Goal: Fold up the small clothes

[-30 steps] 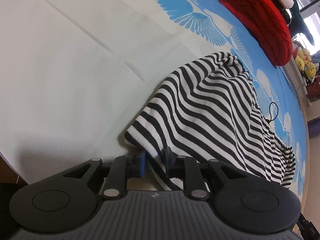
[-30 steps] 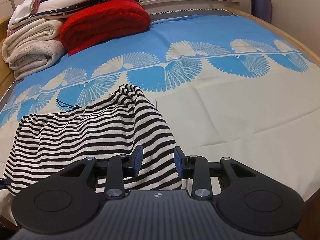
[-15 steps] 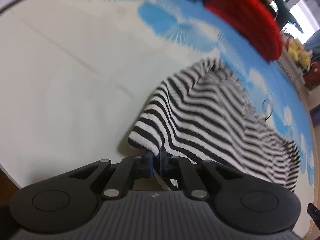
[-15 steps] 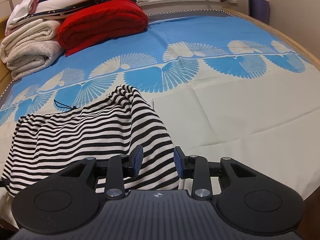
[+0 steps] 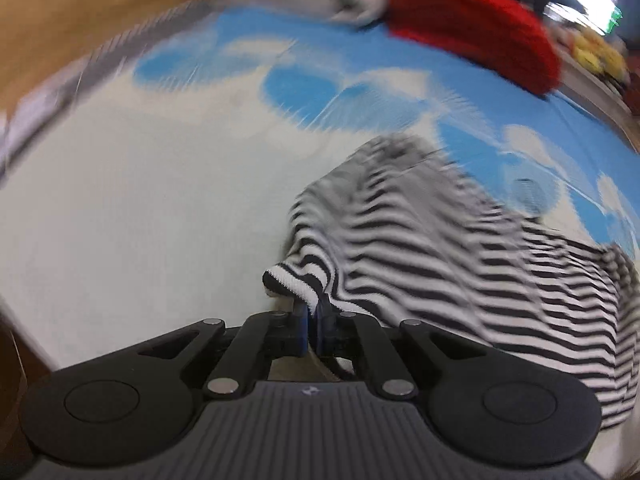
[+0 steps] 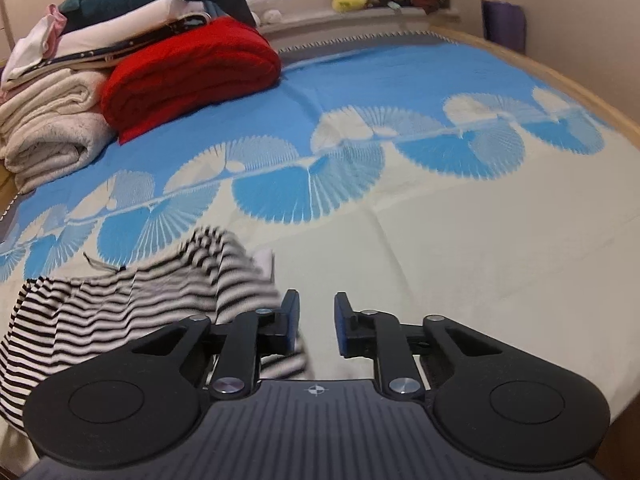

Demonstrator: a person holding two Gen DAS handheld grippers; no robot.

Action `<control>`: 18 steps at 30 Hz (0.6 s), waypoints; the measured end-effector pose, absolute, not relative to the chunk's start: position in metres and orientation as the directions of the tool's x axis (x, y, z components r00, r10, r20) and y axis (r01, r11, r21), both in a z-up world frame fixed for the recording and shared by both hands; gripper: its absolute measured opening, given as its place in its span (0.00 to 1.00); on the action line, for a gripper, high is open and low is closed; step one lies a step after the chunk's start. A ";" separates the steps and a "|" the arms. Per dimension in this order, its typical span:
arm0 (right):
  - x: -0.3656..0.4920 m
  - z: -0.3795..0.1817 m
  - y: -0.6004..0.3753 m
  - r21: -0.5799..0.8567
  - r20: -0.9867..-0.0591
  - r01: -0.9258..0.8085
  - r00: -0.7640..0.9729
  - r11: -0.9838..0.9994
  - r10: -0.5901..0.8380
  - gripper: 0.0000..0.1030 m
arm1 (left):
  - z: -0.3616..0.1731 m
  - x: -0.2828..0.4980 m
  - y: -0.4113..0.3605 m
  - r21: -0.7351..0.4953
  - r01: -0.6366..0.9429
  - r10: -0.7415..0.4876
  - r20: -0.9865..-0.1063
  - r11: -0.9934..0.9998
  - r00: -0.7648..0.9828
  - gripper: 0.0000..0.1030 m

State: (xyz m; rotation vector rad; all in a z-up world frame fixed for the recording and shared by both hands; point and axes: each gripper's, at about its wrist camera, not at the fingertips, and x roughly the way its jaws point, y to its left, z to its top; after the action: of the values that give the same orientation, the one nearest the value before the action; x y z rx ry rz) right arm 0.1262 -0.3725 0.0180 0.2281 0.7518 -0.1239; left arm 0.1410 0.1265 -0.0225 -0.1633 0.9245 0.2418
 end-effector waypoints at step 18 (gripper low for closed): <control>0.140 0.024 -0.437 0.393 -0.635 0.199 0.765 0.898 0.108 0.16 | -0.033 0.115 -0.207 -0.178 0.672 -0.531 -0.764 0.719 0.366 0.24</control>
State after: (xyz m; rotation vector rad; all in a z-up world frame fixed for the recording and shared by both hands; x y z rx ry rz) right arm 0.1396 -0.4373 0.0243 0.4631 0.7039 -0.0518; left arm 0.1148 -0.2074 -0.0333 0.1743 0.9102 -0.7780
